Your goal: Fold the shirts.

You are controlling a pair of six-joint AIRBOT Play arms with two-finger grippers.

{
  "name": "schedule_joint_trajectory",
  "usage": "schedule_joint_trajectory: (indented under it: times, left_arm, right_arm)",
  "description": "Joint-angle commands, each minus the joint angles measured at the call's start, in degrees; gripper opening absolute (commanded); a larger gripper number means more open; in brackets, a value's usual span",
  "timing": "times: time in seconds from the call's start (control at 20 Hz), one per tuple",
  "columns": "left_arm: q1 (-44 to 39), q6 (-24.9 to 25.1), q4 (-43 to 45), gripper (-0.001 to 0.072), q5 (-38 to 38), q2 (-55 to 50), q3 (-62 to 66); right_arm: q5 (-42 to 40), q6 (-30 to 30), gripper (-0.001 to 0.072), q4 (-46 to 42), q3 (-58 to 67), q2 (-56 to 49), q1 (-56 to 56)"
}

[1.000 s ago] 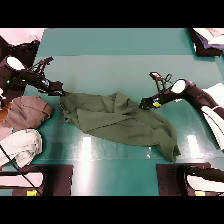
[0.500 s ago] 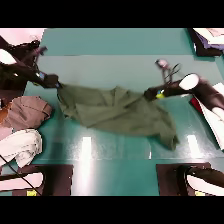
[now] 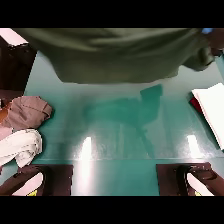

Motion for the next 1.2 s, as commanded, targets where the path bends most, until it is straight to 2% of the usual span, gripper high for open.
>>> schedule_joint_trajectory:
  times: [0.0, 0.15, 0.25, 0.45, 0.6, 0.7, 0.8, 0.95, 1.15]
  left_arm:
    - [0.04, -0.04, -0.26, 0.0023, 2.05, 5.70, 7.67]
    - [0.04, 0.00, -5.03, 0.0023, 2.91, 8.28, 10.97]
    - [0.04, 0.02, -7.15, 0.0023, 2.93, 8.98, 10.97]
    - [0.04, 0.17, -1.86, 0.0022, 1.36, 7.80, 4.94]
    - [0.04, -0.02, 1.05, 0.0023, -2.56, 3.10, -3.76]
    - [0.02, -0.02, 0.61, 0.0023, -4.92, -2.03, -10.16]
    - [0.04, 0.00, -0.44, 0.0023, -4.50, -8.13, -16.33]
    - [0.04, 0.22, -1.73, 0.0024, 0.17, -19.19, -20.13]
    - [0.04, -0.57, -4.02, 0.0030, 7.13, -29.29, -20.11]
  right_arm:
    - [5.81, 1.97, 0.0012, -0.11, 6.56, 5.33, -2.75]
    - [8.79, 3.43, 0.0012, -0.28, 11.61, 6.84, -6.08]
    - [14.38, 6.62, 0.0012, -0.28, 16.31, 5.11, -9.22]
    - [31.36, 12.63, 0.0012, 0.02, 22.99, -4.33, -10.64]
    - [39.12, 13.64, 0.0012, -0.50, 18.14, -12.41, -5.46]
    - [37.73, 12.41, 0.0012, -1.55, 10.60, -17.25, -1.55]
    - [31.91, 11.32, 0.0013, -4.20, 3.85, -21.66, 0.52]
    - [19.58, 11.39, 0.0014, -4.42, -3.39, -28.52, 0.79]
    - [7.76, 11.37, 0.0022, -2.51, -5.40, -35.41, 1.16]
